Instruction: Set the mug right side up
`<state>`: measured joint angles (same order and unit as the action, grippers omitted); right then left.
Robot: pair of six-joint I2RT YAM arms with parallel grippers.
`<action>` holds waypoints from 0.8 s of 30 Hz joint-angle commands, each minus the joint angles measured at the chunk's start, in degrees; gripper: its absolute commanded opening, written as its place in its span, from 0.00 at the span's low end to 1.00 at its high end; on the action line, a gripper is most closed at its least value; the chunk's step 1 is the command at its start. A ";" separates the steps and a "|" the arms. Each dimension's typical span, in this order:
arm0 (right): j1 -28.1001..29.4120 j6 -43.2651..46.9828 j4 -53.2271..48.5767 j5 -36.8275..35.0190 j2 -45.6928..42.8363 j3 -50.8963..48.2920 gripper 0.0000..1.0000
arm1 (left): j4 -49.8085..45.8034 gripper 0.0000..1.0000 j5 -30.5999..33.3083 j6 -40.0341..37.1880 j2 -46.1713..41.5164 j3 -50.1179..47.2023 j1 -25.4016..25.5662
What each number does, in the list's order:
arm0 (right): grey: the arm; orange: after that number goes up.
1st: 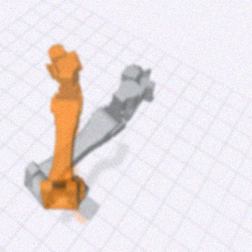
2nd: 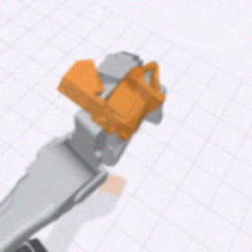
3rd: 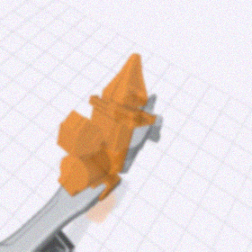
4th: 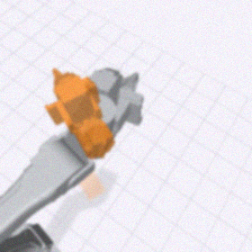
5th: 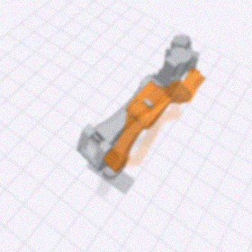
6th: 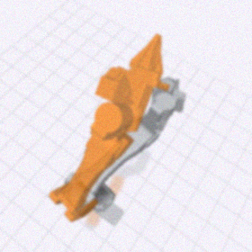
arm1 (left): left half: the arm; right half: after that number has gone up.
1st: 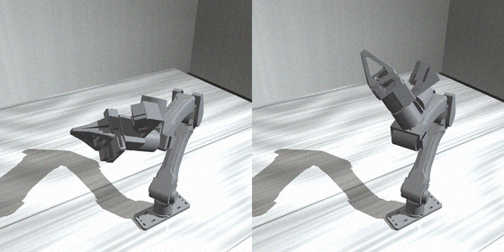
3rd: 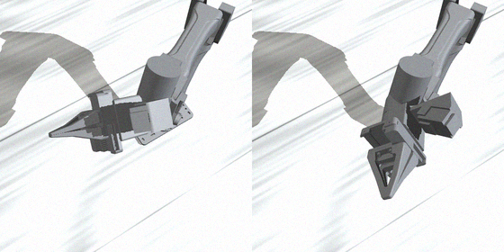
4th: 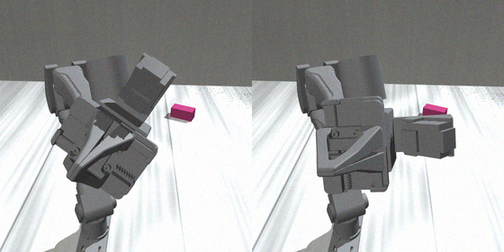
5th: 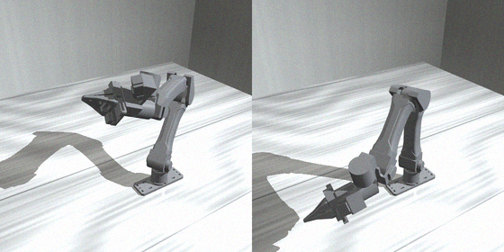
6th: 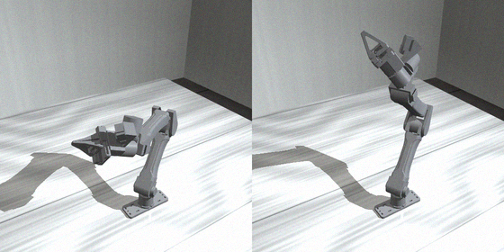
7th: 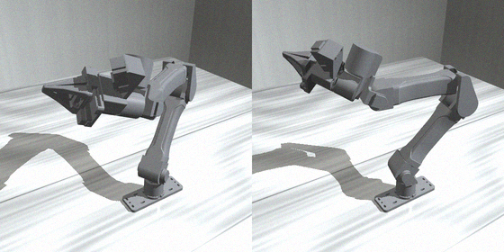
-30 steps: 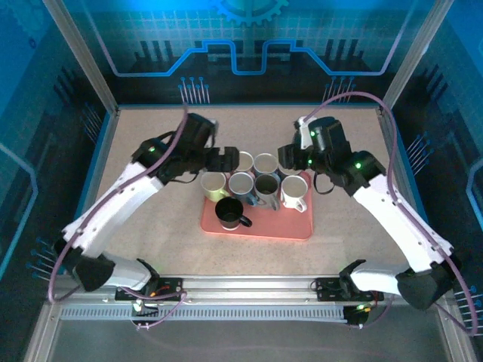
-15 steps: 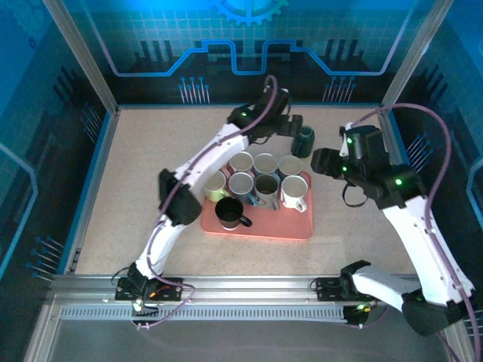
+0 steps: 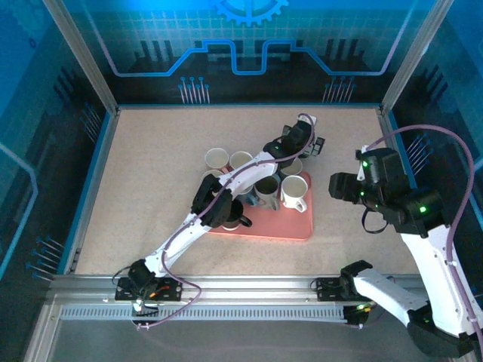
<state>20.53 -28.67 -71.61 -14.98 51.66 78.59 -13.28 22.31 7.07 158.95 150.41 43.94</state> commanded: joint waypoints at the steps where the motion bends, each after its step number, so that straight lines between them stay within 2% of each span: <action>1: -0.75 -0.38 -1.04 -0.15 -0.09 -1.31 0.71 | 4.65 0.98 1.34 -1.90 -0.26 2.55 -0.25; 7: -0.76 -1.39 1.40 1.16 1.15 -1.75 0.71 | 2.13 0.88 4.32 0.82 1.32 2.68 -0.06; 15: -0.84 -2.26 2.35 1.53 1.78 -2.91 0.71 | 0.23 0.70 3.25 0.43 1.54 2.36 -0.50; 20: -0.85 -2.71 2.38 2.32 1.95 -3.09 0.71 | -1.08 0.71 3.28 1.24 1.59 1.05 -1.24; 24: -0.85 -2.62 2.49 1.61 1.45 -3.59 0.72 | -4.46 0.64 2.53 3.86 2.14 2.68 -2.07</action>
<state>20.53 -30.46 -69.38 -13.26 53.69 75.72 -12.38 25.06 8.08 159.61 151.02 43.22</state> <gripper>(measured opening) 0.717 0.647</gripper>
